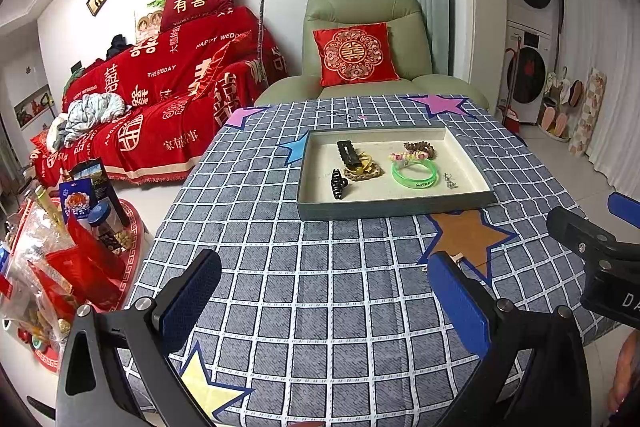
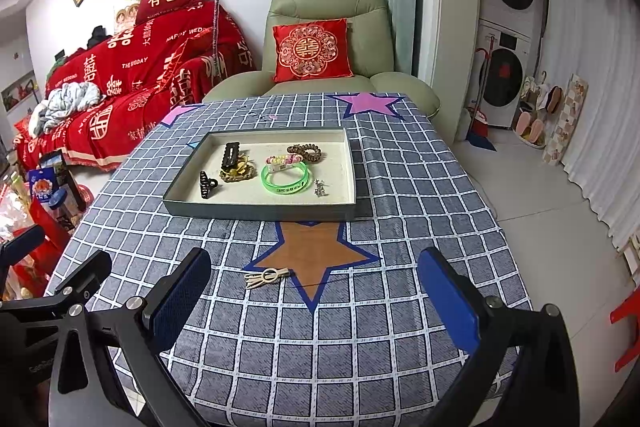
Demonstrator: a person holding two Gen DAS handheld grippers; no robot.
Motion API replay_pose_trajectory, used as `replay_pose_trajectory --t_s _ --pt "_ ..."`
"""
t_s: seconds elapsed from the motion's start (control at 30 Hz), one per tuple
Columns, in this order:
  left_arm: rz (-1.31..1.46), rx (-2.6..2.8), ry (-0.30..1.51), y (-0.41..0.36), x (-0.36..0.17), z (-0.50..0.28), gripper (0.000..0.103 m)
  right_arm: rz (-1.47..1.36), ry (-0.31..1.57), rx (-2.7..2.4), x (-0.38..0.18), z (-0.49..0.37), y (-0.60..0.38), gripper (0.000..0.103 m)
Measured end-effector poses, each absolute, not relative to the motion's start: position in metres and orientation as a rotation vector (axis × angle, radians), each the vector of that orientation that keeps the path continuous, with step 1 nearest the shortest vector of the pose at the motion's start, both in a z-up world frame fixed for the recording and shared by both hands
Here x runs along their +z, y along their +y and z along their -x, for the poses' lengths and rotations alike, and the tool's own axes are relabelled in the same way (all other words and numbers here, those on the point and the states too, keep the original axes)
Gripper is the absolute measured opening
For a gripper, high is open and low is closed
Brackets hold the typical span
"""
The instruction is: Organize jewelry
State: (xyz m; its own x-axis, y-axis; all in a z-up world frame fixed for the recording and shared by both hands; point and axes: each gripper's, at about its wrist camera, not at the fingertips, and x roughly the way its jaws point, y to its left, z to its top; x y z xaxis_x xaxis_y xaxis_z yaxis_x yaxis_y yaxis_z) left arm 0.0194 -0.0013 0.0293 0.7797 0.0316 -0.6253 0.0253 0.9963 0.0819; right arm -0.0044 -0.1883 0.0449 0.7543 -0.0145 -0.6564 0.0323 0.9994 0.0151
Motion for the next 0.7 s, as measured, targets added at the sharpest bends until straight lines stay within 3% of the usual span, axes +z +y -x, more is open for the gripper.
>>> replay_pose_trajectory --t_s 0.7 --pt "-0.086 0.004 0.677 -0.0021 0.0291 -0.0196 0.103 -0.024 0.714 -0.023 0.0448 0.0049 -0.1863 0.103"
